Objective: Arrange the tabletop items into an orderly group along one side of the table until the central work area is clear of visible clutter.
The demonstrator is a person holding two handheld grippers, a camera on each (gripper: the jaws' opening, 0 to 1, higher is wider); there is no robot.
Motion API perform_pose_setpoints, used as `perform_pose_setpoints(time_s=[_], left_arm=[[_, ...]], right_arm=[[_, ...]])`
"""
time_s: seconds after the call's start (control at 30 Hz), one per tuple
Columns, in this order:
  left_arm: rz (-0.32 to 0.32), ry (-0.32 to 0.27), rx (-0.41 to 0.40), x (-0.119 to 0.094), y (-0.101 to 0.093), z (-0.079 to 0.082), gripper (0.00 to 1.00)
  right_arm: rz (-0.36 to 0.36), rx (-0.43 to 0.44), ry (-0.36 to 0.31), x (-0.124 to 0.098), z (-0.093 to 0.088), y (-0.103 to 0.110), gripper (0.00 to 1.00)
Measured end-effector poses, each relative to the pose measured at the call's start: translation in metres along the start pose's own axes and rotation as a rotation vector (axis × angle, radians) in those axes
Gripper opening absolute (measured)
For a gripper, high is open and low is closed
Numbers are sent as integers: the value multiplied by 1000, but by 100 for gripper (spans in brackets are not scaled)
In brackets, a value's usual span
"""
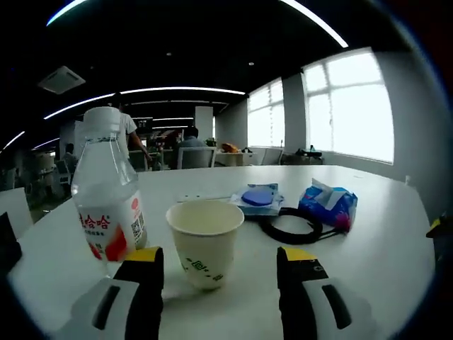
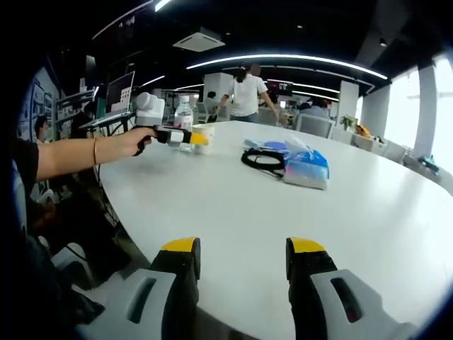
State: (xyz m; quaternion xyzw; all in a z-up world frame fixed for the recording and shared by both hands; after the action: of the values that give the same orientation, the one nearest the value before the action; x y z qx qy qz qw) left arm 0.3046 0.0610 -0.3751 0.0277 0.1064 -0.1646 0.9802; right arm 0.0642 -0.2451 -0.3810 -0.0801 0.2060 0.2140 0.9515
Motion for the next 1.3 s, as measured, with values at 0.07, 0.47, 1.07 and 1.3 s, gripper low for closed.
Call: perform_pose_setpoints(time_s=[0.07, 0.47, 1.07, 1.3], left_arm=[[-2, 4, 3, -3, -1, 1, 64], [-30, -34, 62, -27, -15, 14, 73], [-82, 12, 57, -51, -29, 2, 78], [-79, 19, 17, -58, -29, -1, 77]], right_arm=[[2, -2, 1, 0, 0, 0, 47], [20, -5, -36, -3, 9, 1, 50], [32, -18, -91, -4, 32, -6, 59], [69, -42, -103, -1, 45, -6, 58]])
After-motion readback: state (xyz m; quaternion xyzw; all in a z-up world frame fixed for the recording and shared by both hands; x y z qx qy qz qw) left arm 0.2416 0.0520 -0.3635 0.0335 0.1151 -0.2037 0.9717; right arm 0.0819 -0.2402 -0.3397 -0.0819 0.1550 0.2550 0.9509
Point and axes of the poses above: the point that each gripper's makers call its tool centre point, and the gripper's own axes: x roughly forward along the fingers, y roughly to its left, z roughly out of its top, the point moved 6 cm from there along -x, roughly backward along the fingers, and after that the axes turned 3 degrees about z, right-handed, at the moved point
